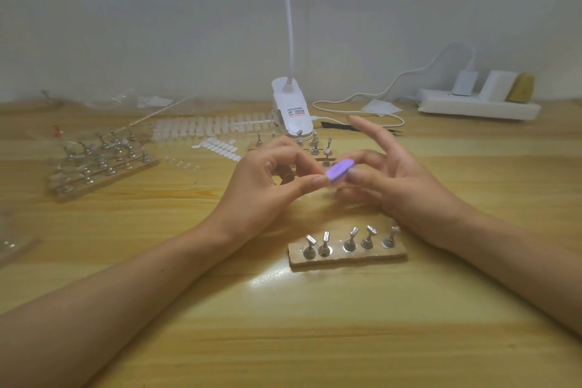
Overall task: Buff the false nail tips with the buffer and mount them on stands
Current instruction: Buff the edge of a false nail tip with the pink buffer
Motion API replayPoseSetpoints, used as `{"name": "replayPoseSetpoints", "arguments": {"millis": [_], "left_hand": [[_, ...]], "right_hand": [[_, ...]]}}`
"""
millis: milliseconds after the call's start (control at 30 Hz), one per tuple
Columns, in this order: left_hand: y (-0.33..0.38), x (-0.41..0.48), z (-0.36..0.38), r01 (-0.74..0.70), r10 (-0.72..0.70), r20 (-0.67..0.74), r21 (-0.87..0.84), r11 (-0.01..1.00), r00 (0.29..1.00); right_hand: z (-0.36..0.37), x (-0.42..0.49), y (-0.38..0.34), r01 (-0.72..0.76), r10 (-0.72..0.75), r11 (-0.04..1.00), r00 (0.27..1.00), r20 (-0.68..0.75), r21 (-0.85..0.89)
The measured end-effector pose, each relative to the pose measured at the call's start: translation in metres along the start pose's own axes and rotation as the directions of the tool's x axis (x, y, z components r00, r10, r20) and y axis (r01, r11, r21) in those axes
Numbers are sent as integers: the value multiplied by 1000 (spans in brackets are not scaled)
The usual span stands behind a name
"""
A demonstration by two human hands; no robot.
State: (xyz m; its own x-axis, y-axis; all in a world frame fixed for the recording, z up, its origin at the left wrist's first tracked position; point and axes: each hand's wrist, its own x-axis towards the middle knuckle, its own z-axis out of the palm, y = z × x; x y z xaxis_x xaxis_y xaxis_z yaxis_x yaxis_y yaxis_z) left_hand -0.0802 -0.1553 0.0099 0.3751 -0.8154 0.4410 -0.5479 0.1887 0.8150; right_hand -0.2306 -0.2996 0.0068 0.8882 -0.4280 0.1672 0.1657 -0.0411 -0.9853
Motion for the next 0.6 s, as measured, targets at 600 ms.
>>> {"name": "replayPoseSetpoints", "arguments": {"millis": [600], "left_hand": [[2,-1,0,-4,4,3,18,1000,1000]], "right_hand": [[2,-3,0,6,0,999,994,112,-49]]}}
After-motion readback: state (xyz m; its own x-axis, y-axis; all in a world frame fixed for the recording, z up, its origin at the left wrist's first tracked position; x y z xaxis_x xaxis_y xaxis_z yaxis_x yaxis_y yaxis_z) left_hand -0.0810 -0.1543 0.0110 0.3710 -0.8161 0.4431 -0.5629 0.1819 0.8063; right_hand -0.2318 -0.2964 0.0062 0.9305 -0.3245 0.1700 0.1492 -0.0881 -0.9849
